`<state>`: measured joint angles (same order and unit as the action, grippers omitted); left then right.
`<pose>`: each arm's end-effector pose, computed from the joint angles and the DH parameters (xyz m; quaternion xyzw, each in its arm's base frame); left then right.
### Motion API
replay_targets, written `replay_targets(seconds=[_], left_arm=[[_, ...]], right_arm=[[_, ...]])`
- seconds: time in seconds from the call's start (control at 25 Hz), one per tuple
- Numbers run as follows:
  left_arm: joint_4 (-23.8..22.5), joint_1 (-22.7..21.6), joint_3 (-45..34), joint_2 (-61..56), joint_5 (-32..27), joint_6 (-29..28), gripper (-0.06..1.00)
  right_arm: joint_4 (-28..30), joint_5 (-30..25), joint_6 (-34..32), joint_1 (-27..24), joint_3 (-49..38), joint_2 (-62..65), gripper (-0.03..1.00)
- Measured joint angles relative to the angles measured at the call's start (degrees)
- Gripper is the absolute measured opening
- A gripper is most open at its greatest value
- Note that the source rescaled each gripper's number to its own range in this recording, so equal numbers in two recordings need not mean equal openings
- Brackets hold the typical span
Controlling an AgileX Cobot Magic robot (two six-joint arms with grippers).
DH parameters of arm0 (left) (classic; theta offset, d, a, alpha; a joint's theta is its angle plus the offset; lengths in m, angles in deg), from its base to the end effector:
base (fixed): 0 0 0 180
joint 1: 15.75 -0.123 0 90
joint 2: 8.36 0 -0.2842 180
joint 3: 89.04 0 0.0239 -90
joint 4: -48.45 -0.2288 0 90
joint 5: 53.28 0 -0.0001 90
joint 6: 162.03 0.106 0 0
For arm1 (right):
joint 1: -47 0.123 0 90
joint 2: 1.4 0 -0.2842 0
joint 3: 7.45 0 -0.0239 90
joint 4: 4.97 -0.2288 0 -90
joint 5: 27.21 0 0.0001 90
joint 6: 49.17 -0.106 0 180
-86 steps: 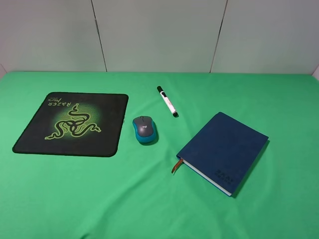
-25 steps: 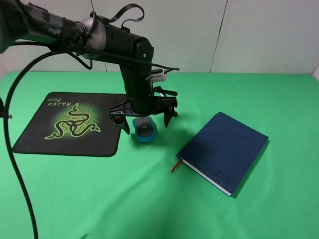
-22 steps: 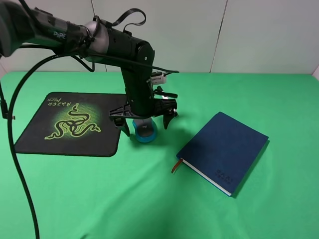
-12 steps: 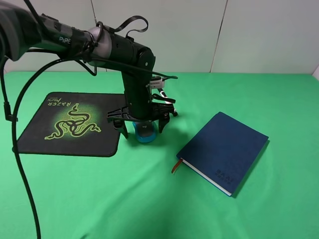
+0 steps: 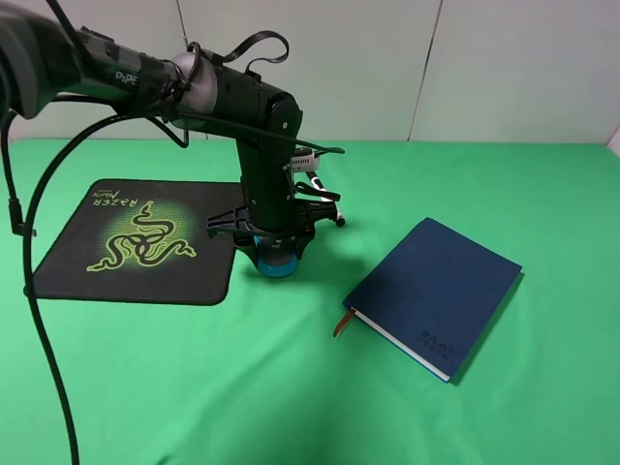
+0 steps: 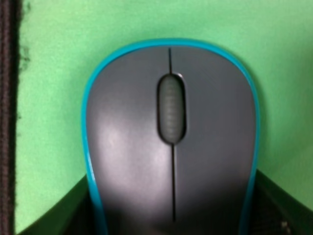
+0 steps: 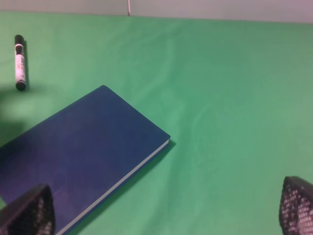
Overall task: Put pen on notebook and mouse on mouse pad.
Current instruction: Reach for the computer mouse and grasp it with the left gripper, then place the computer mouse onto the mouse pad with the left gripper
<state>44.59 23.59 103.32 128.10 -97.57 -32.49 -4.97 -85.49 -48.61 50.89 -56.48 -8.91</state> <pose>0.3359 -0.2689 0.1066 -0.0748 0.9917 -0.0531 0.0898 -0.0079 -0.0005 0.2616 -0.0327 0.8419 0.0157 0.5384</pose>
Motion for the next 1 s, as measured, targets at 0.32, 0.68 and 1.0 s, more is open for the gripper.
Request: replay_targets(seconds=[0.32,0.68,1.0], left_arm=[[-0.1,0.0,1.5,-1.4,-1.3,0.1,0.00],[-5.7,0.0,1.7,-9.9,-6.6,1.3,0.00],[-12.6,-1.7,-2.9,-15.5,-9.1,1.3,0.00]], right_arm=[[0.0,0.0,0.0,0.0,0.0,0.0,1.00],[0.0,0.0,0.0,0.0,0.0,0.0,1.00],[0.0,0.0,0.0,0.0,0.0,0.0,1.00]])
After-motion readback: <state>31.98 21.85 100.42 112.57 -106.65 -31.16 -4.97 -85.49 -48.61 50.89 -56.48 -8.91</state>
